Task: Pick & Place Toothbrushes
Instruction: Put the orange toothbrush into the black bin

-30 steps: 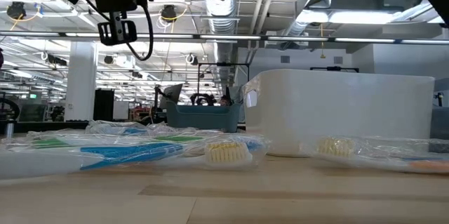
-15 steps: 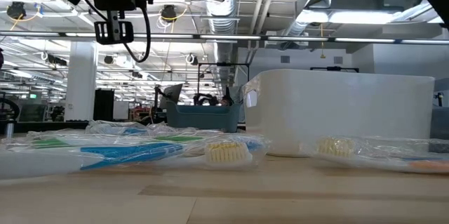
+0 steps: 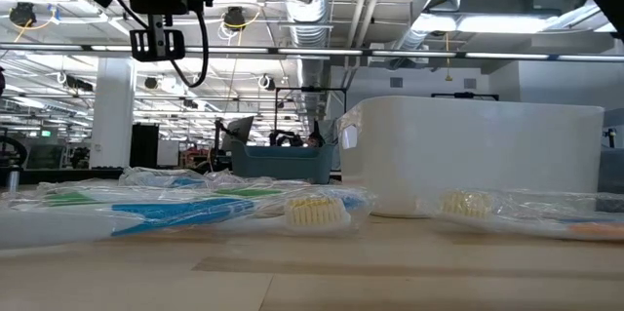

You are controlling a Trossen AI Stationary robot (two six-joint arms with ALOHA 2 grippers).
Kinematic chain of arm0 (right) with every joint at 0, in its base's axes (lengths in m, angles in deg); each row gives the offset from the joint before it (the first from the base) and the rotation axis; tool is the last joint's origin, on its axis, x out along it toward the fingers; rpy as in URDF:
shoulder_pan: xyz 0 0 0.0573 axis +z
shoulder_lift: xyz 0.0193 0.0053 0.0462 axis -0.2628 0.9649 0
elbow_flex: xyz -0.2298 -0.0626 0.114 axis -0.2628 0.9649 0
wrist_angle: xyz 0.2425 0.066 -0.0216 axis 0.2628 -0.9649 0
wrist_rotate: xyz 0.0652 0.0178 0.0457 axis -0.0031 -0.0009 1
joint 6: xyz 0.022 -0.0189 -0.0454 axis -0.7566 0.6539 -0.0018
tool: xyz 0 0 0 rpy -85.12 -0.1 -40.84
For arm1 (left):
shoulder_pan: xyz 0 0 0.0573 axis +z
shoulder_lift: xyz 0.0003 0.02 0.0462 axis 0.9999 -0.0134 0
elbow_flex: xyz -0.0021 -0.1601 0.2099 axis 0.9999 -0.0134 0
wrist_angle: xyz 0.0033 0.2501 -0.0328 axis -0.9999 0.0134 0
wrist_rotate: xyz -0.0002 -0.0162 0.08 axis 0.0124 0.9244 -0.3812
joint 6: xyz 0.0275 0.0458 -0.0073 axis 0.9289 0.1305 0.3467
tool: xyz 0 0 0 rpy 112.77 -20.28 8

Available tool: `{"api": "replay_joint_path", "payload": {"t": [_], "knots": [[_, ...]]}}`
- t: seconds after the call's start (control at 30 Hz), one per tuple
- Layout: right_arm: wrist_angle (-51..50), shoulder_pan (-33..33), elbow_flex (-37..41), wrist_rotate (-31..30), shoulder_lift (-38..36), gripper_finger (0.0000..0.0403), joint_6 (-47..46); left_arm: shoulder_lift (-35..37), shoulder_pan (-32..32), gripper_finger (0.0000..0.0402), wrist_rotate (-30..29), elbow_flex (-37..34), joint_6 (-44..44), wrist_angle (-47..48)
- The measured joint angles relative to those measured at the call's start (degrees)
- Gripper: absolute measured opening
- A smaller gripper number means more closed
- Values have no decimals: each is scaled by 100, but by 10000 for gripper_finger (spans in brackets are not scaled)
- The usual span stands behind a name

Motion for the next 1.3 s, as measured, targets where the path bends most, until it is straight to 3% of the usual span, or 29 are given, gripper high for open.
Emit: {"api": "replay_joint_path", "payload": {"t": [0.37, 0.77, 0.93, 1.3], "knots": [[-168, 0, -2, -10, 4, 74, 0, 0, 145, 13, 6, -2, 98, -14], [-257, 13, -2, 55, 4, 13, 20, 0, 147, 13, 2, -2, 245, -23], [-334, 11, -2, 51, 4, 13, 17, -2, 149, 14, -64, -2, 248, -62], [-464, 11, -2, 27, 4, 8, -7, -2, 171, 70, -207, -4, 377, -452]]}}
